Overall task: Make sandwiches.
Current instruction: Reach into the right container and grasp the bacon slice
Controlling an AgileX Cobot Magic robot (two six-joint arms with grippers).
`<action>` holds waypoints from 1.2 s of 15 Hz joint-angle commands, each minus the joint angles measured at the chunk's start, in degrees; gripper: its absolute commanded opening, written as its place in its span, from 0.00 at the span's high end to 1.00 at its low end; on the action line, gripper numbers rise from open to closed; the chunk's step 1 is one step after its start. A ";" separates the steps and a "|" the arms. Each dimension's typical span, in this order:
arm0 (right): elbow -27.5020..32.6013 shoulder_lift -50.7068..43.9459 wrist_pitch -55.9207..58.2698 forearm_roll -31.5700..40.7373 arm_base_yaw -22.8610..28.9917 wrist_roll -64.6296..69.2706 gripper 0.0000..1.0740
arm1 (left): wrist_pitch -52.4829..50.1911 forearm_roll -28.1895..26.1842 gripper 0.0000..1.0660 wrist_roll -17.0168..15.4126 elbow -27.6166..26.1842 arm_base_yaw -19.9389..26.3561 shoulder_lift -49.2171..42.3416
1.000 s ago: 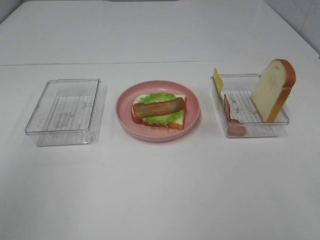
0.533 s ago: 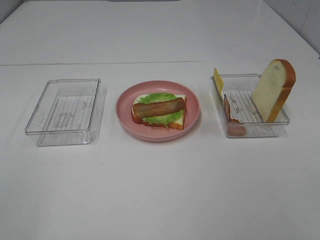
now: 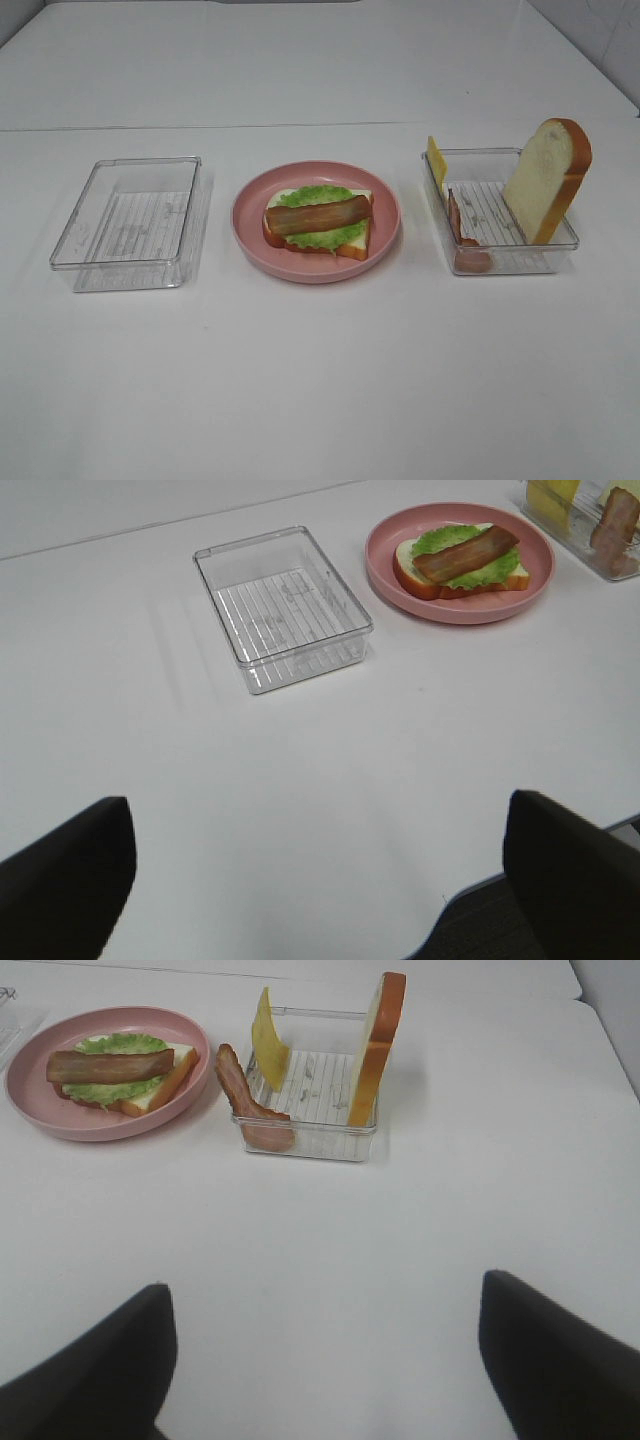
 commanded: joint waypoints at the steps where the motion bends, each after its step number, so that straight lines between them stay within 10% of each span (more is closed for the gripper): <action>1: -0.06 2.29 -1.15 -0.11 -0.40 0.86 0.27 | -0.97 -0.46 0.12 0.92 0.29 0.11 -1.20; 7: -4.58 22.29 -6.65 5.33 -0.40 3.84 0.29 | -0.92 -0.46 0.12 0.92 0.29 0.11 -1.20; 18: -34.78 79.13 -2.92 12.89 -0.29 -3.61 0.29 | -0.97 -0.46 0.12 0.92 0.29 0.11 -1.20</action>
